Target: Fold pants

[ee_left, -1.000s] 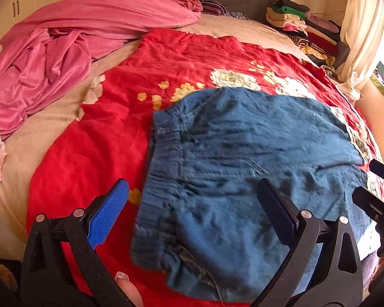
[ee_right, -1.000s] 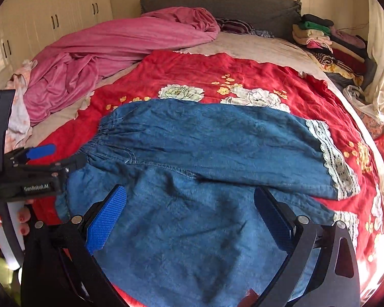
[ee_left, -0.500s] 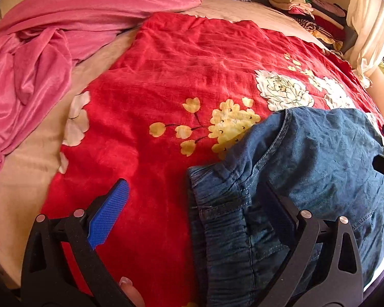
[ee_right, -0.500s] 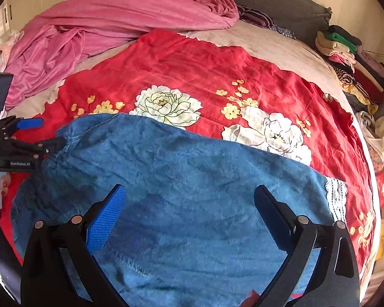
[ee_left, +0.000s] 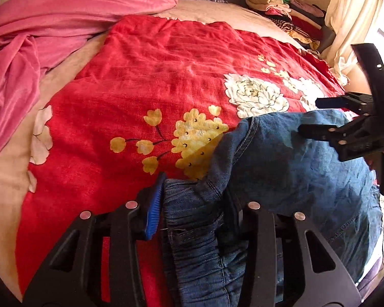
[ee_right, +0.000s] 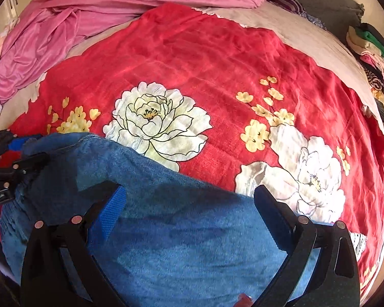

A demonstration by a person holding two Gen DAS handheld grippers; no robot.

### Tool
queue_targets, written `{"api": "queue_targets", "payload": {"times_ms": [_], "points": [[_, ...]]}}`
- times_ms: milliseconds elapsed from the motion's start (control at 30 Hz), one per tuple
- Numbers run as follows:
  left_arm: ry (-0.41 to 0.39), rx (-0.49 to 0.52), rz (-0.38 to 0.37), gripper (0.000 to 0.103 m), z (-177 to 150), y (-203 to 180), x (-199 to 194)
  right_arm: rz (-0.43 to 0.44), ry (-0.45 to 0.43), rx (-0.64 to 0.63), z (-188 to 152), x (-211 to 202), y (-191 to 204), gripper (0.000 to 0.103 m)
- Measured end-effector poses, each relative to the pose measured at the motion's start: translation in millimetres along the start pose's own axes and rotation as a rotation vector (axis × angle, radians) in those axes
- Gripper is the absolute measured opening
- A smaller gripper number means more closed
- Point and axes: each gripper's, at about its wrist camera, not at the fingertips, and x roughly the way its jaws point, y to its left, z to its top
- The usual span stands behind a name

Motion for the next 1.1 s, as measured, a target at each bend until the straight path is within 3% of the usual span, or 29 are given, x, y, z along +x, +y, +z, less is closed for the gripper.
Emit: {"api": "queue_targets", "payload": {"times_ms": [133, 200, 233, 367, 567, 733, 1100], "points": [[-0.035, 0.011, -0.013, 0.033, -1.1, -3.4, -15.4, 0.009, -0.014, -0.135, 3.3, 14.6, 17.6, 0.096], [-0.051, 0.020, -0.013, 0.033, -1.5, -6.3, -21.3, 0.079, -0.016, -0.180, 1.3, 17.8, 28.0, 0.067], [-0.055, 0.029, -0.010, 0.033, -2.1, -8.3, -22.8, 0.101, -0.026, -0.189, -0.3, 16.0, 32.2, 0.047], [-0.074, 0.057, 0.038, 0.033, -5.2, -14.8, -24.8, 0.116, -0.088, -0.174, -11.1, -6.3, 38.6, 0.009], [-0.119, 0.031, 0.029, 0.033, -13.2, -16.0, -43.3, 0.161, -0.232, -0.059, -44.7, -69.7, 31.3, 0.005], [-0.172, 0.026, 0.015, 0.033, -26.6, -26.8, -71.7, 0.168, -0.310, -0.015, -81.3, -119.1, 47.9, 0.005], [-0.174, 0.042, 0.002, 0.033, -81.7, -38.4, -111.6, 0.179, -0.332, 0.045, -152.6, -162.9, 97.1, 0.005]]}}
